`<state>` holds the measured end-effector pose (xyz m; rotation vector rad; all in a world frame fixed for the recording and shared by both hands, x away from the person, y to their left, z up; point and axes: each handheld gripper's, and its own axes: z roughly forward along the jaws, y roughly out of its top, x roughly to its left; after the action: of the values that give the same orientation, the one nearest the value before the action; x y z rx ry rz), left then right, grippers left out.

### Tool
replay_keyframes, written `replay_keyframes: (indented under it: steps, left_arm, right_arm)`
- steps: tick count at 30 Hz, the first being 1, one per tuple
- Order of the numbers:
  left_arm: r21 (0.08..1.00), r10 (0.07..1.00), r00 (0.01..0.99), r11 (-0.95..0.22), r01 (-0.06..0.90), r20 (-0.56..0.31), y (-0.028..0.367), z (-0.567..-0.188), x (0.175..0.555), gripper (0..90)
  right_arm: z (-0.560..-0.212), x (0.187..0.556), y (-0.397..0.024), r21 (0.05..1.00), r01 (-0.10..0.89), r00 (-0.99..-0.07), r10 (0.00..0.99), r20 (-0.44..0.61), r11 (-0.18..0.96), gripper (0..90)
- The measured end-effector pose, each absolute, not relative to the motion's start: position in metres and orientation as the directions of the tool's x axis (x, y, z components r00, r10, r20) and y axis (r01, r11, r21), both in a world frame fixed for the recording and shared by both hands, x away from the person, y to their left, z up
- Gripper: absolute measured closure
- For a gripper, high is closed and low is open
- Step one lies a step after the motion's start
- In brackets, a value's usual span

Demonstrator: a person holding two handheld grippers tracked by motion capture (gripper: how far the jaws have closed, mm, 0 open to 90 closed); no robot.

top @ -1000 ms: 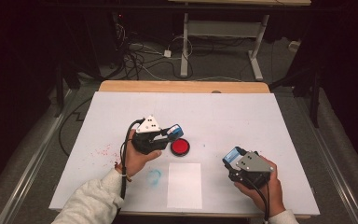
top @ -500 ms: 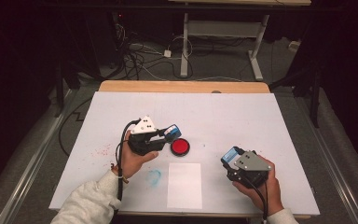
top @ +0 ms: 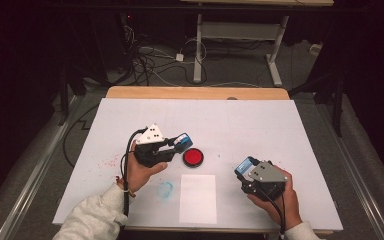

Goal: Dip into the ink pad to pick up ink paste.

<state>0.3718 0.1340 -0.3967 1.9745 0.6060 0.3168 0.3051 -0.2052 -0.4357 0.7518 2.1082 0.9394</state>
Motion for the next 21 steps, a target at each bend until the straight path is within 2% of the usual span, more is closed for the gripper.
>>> replay_keyframes:
  steps: [21]
  left_arm:
    - [0.872, 0.491, 0.871, -0.422, 0.247, -0.009, 0.125, -0.397, 0.353, 67.9]
  right_arm:
    - [-0.436, 0.305, -0.204, 0.793, 0.219, -0.591, 0.724, -0.356, 0.569, 40.9]
